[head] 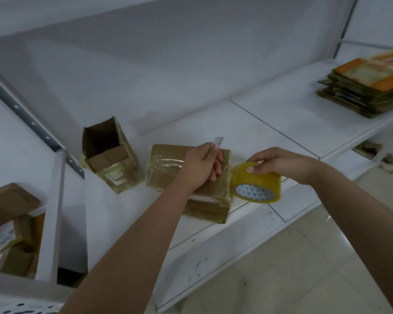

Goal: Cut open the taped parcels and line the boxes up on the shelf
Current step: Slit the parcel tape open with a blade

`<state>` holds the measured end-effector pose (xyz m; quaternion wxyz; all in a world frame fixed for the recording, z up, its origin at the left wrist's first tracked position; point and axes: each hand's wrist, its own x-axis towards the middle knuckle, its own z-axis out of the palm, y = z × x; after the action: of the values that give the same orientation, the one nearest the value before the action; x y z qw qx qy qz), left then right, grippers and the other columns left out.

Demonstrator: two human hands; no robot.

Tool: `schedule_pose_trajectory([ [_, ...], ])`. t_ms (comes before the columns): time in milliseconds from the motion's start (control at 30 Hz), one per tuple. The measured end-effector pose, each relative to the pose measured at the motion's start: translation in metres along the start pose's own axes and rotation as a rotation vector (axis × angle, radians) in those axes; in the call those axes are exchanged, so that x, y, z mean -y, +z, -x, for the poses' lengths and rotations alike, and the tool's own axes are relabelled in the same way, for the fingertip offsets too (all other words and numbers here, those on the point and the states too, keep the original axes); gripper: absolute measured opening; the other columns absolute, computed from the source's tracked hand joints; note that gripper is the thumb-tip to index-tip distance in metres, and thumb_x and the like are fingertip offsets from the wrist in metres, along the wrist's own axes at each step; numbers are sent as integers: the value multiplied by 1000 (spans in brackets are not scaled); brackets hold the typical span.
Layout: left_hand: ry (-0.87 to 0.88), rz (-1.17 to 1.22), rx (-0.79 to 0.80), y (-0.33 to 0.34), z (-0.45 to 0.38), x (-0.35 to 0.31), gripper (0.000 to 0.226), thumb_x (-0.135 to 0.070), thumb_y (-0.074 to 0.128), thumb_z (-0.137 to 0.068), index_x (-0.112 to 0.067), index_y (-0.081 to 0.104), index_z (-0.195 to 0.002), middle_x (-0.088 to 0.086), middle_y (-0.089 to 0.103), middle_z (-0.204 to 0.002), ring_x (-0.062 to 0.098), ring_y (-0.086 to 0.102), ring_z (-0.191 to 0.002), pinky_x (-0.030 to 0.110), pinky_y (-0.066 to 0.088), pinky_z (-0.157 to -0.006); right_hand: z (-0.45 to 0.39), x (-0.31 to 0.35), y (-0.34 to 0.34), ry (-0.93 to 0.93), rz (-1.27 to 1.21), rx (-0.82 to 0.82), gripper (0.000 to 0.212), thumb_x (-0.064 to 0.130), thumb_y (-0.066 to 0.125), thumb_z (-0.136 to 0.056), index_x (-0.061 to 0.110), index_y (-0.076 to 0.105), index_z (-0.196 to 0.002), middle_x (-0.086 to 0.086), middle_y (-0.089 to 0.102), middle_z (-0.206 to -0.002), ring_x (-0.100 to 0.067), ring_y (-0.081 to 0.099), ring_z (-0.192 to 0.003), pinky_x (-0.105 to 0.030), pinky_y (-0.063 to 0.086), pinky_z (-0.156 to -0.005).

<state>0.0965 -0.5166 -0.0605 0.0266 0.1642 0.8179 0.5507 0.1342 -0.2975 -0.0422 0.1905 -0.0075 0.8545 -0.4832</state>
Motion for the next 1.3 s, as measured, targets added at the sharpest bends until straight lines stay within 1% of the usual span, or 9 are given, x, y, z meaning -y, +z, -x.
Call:
schedule_pose_trajectory([
  [233, 52, -78, 43, 3, 6, -4, 36, -23, 41, -105, -9, 57, -76, 0, 60, -53, 13, 48, -37, 21, 42, -47, -12, -24, 12, 152, 562, -150, 56, 71, 60, -78, 28, 58, -113, 5, 53, -108, -19, 55, -106, -38, 46, -93],
  [333, 43, -131, 134, 3, 10, -10, 35, -23, 46, -103, -13, 60, -73, -4, 60, -56, 14, 53, -47, 26, 47, -58, -8, -31, 12, 129, 544, -136, 62, 80, 52, -74, 34, 57, -115, 9, 52, -112, -18, 54, -109, -42, 45, -98],
  [533, 103, -713, 338, 6, 12, -34, 37, -37, 46, -100, -25, 61, -69, -7, 57, -70, 11, 56, -74, 31, 40, -69, 12, -34, 5, -32, 172, -63, 46, 63, 57, -80, 33, 72, -112, 5, 71, -109, -14, 66, -100, -34, 51, -95],
  [667, 129, -1026, 399, 17, 11, -54, 35, -36, 38, -103, -18, 66, -97, -1, 54, -85, 21, 56, -88, 33, 36, -69, 15, -36, 3, -58, 133, -157, 26, 42, 58, -95, 27, 77, -104, -8, 73, -99, -22, 67, -95, -34, 52, -88],
  [767, 105, -1240, 391, 31, 10, -60, 37, -34, 32, -105, -17, 63, -116, 5, 61, -106, 21, 52, -91, 30, 33, -70, 18, -31, 5, -48, 244, -246, 23, 46, 57, -95, 36, 76, -101, 6, 70, -88, -17, 62, -88, -27, 45, -71],
  [900, 80, -1433, 318, 57, 10, -60, 30, -27, 38, -103, -19, 63, -118, 4, 62, -112, 23, 55, -91, 30, 35, -66, 24, -27, 5, -57, 307, -340, 23, 48, 56, -94, 39, 76, -97, 18, 65, -82, -14, 60, -86, -32, 47, -76],
  [1067, 270, -1182, 277, 41, 15, -52, 35, -33, 31, -106, -14, 61, -105, 6, 58, -97, 29, 60, -91, 31, 31, -68, 31, -35, 0, 11, 251, -366, 25, 46, 55, -94, 33, 77, -94, 9, 69, -89, -15, 60, -87, -36, 49, -82],
  [1167, 170, -883, 99, 34, 18, -39, 29, -35, 31, -106, -17, 50, -93, -1, 58, -83, 23, 60, -81, 32, 34, -66, 31, -40, 2, 41, 230, -332, 25, 47, 55, -95, 36, 77, -97, 8, 69, -94, -15, 59, -89, -34, 47, -82],
  [1300, 52, -837, -169, 51, 24, -28, 36, -48, 49, -97, -15, 42, -110, -1, 56, -82, 19, 52, -70, 32, 40, -61, 25, -39, 12, 38, 150, -295, 21, 46, 56, -94, 38, 76, -97, 11, 68, -99, -17, 61, -99, -40, 49, -93],
])
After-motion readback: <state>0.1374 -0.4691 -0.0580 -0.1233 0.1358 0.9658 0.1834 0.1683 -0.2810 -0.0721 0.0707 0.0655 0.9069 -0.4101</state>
